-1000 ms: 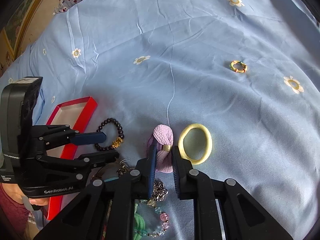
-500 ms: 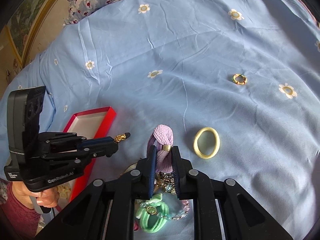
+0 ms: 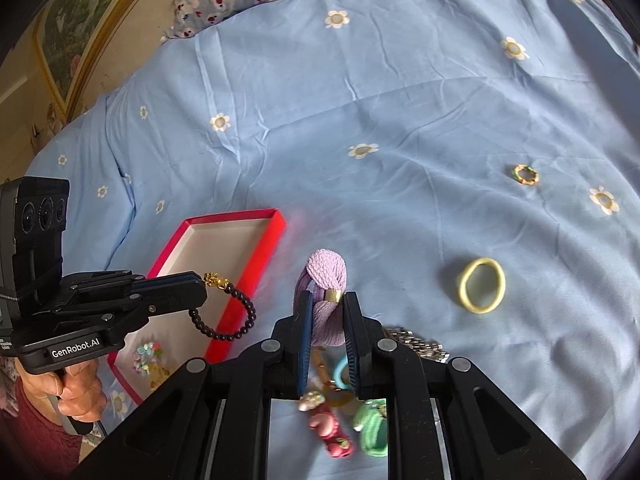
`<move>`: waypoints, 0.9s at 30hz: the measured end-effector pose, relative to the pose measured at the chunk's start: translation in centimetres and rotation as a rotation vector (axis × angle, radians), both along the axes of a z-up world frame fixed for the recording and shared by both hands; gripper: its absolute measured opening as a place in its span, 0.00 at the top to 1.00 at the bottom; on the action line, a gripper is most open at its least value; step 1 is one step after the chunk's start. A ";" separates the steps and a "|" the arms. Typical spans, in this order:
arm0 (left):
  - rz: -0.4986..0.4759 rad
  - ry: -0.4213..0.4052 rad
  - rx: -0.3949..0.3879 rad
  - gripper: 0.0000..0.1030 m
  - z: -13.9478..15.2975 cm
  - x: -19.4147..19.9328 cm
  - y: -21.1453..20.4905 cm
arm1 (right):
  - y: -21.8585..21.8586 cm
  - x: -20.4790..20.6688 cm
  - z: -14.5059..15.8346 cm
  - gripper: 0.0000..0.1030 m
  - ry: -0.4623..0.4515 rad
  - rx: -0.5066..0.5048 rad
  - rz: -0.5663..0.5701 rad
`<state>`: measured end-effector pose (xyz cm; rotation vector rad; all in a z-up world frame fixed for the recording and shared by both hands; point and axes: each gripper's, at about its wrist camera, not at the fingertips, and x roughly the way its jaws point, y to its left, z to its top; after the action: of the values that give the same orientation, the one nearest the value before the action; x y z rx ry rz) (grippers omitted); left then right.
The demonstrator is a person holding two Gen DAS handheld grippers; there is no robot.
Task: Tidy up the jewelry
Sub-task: 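Carry the bracelet and bow into the red box and open both tools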
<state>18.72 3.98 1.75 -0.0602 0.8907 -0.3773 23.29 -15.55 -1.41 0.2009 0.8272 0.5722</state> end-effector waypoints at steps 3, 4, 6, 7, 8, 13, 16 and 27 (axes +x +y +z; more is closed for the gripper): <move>0.031 -0.011 -0.008 0.93 0.4 -0.5 1.5 | 1.3 -0.3 0.3 0.86 -0.007 0.000 0.026; 0.041 -0.013 -0.011 0.93 0.5 -0.8 2.0 | 1.8 -0.4 0.4 0.86 -0.008 0.000 0.035; 0.060 -0.017 -0.017 0.93 0.6 -1.1 3.0 | 2.7 -0.6 0.5 0.86 -0.010 0.001 0.055; 0.069 -0.019 -0.019 0.93 0.7 -1.2 3.5 | 3.3 -0.7 0.6 0.86 -0.011 0.002 0.066; 0.079 -0.020 -0.022 0.93 0.7 -1.3 4.0 | 3.9 -0.7 0.6 0.86 -0.012 0.002 0.076; 0.124 -0.026 -0.036 0.93 0.7 -2.0 6.6 | 6.7 -1.1 0.7 0.86 -0.012 0.005 0.128; 0.150 -0.017 -0.046 0.93 0.2 -2.0 8.0 | 8.4 -1.1 0.5 0.86 -0.008 0.005 0.159; 0.210 0.052 -0.110 0.93 -2.5 -0.6 11.5 | 13.8 -0.6 -1.1 0.86 0.027 -0.008 0.243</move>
<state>18.11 15.49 -0.75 -0.2645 0.9053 -0.2289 22.73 -1.77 -2.52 0.1014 0.8858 0.7954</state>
